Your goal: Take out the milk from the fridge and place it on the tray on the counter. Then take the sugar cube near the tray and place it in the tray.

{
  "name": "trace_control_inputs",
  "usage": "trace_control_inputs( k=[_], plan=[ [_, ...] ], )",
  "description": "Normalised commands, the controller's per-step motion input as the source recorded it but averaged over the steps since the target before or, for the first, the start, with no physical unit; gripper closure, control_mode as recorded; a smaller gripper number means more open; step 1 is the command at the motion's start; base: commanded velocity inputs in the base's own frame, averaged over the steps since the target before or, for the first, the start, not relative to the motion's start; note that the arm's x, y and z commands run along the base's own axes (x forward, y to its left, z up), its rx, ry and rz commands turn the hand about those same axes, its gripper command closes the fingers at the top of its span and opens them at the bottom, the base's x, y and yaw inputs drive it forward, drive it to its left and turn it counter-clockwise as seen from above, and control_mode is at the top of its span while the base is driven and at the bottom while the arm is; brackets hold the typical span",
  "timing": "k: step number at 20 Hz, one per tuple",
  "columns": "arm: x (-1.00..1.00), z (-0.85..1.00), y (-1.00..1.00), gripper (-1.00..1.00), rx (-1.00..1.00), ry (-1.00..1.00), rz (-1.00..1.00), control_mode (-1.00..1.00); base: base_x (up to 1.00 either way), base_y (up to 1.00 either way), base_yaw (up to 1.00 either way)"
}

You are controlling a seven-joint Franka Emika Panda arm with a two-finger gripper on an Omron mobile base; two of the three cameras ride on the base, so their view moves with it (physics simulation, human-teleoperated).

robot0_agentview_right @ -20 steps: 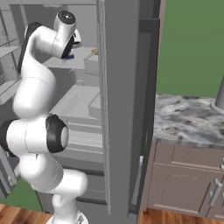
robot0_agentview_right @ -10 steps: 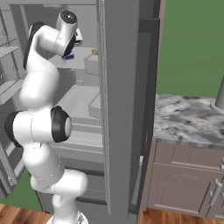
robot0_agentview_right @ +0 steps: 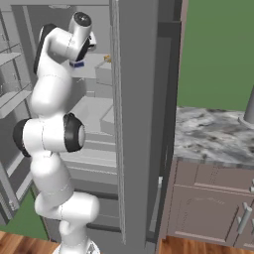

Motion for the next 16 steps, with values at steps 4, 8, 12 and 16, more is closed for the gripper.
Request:
trace_control_inputs(
  k=[4,8,12,16],
  plan=[
    [0.28,-0.07,0.00,-1.00,0.00,0.00,0.04,-1.00,0.00,0.00,0.00],
    [0.29,-0.02,0.00,-1.00,0.00,0.00,0.06,-1.00,0.00,0.00,0.00],
    [0.21,-0.01,0.00,-1.00,-0.01,0.00,0.05,-1.00,0.00,0.00,0.00],
    [0.00,0.00,0.14,-1.00,-0.01,0.00,0.02,-1.00,0.00,0.00,0.00]
  ],
)
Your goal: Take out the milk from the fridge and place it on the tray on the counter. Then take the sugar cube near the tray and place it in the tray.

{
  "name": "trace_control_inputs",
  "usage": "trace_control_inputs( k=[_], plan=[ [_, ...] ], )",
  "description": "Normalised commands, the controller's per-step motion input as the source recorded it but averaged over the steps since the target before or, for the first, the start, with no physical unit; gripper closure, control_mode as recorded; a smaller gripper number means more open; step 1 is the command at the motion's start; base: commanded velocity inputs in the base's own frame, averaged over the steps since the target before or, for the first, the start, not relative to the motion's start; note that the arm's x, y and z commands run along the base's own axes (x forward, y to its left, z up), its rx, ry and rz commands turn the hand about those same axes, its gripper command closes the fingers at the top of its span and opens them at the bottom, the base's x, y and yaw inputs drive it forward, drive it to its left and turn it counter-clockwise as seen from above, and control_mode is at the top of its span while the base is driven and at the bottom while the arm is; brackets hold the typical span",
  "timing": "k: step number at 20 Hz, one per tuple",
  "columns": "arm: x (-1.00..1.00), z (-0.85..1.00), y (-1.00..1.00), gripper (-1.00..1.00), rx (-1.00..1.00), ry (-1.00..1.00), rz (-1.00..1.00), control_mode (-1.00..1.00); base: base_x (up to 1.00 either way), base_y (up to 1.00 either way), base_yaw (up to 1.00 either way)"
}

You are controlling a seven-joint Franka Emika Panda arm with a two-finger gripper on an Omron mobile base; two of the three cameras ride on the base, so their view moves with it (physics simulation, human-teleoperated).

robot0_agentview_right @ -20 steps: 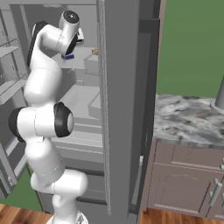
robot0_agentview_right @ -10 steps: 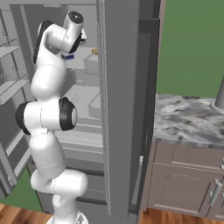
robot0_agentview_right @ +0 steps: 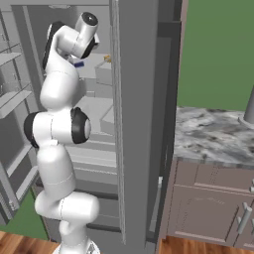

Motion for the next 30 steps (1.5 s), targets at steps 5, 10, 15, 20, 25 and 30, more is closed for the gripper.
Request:
trace_control_inputs(
  k=[5,10,15,20,25,30],
  plan=[
    [0.00,0.00,0.23,-1.00,0.00,0.00,0.01,-1.00,0.00,0.00,0.00],
    [0.00,0.00,0.09,-1.00,-0.01,0.00,0.02,-1.00,0.00,0.00,0.00],
    [0.00,0.00,0.00,-1.00,0.00,0.00,0.04,-1.00,0.00,0.00,0.00],
    [0.00,-0.04,0.00,-1.00,0.00,0.00,0.04,-1.00,0.00,0.00,0.00],
    [0.06,-0.11,0.00,-1.00,0.00,0.00,0.04,-1.00,0.00,0.00,0.00],
    [0.10,-0.04,-0.01,-1.00,0.00,0.00,0.00,-1.00,0.00,0.00,0.00]
  ],
)
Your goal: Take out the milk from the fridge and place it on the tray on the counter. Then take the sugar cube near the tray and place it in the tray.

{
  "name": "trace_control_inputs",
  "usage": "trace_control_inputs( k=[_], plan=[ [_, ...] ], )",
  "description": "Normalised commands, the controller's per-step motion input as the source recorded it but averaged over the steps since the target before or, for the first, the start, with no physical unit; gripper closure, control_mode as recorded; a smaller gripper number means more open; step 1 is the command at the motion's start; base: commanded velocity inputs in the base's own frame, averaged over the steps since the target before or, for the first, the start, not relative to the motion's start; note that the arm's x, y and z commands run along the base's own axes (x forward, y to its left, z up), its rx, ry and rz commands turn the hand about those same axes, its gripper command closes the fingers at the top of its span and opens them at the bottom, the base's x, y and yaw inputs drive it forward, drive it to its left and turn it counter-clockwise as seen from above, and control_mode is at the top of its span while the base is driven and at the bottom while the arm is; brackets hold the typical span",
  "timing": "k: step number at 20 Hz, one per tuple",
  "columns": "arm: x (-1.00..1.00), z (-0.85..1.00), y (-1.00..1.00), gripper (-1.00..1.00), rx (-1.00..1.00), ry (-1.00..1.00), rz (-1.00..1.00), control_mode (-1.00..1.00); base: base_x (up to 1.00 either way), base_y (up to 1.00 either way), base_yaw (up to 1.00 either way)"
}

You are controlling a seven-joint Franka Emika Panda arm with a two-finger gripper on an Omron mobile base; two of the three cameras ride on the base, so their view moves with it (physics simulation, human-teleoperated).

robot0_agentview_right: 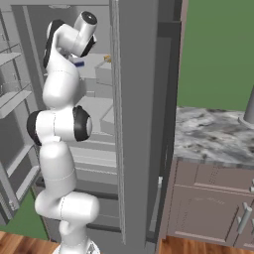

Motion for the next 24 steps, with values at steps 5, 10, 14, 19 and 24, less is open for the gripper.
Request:
trace_control_inputs(
  k=[5,10,14,19,24],
  plan=[
    [0.02,0.00,-0.05,-1.00,0.00,-0.04,0.00,-1.00,0.00,0.00,0.00],
    [0.00,0.00,-0.02,-1.00,0.00,0.00,0.00,-1.00,0.00,0.00,0.00],
    [0.08,-0.04,0.00,-1.00,0.00,0.03,0.00,-1.00,0.00,0.00,0.00],
    [0.19,-0.09,-0.05,-1.00,0.00,0.06,0.00,-1.00,0.00,0.00,0.00],
    [0.15,-0.08,-0.08,-1.00,0.00,0.01,0.00,-1.00,0.00,0.00,0.00]
  ],
)
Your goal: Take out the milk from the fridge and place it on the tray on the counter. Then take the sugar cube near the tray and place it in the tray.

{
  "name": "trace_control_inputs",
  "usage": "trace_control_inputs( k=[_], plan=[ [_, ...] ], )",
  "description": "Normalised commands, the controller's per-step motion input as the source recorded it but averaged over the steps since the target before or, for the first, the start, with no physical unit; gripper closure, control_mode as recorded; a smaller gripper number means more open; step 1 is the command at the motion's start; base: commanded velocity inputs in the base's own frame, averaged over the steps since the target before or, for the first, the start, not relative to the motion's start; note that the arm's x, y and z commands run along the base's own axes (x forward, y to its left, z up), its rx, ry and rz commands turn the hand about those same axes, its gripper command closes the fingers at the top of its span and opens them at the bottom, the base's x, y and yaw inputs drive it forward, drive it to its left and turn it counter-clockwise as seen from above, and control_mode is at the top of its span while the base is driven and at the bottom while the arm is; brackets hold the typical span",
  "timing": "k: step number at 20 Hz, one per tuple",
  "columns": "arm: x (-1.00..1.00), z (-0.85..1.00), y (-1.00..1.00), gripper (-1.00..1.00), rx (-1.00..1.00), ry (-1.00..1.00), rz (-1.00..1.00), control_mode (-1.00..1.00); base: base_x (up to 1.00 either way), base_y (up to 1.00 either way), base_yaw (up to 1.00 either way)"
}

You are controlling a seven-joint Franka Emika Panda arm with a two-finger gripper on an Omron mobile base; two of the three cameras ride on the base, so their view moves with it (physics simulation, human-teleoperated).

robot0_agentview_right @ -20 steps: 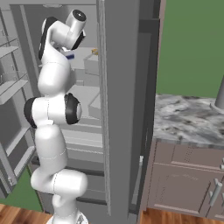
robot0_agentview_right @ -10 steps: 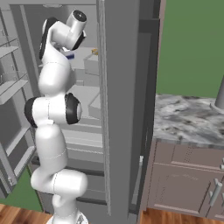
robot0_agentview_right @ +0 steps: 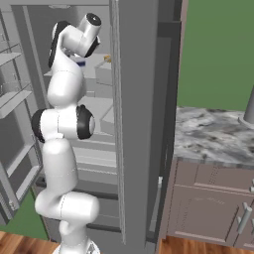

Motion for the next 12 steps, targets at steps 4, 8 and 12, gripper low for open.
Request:
trace_control_inputs(
  k=[4,8,12],
  plan=[
    [0.10,-0.06,0.00,-1.00,0.00,0.01,0.00,-1.00,0.00,0.00,0.00],
    [0.00,0.03,0.00,-1.00,0.00,-0.01,0.00,-1.00,0.00,0.00,0.00],
    [0.00,0.07,0.00,-1.00,0.00,0.00,0.00,-1.00,0.00,0.00,0.00]
  ],
)
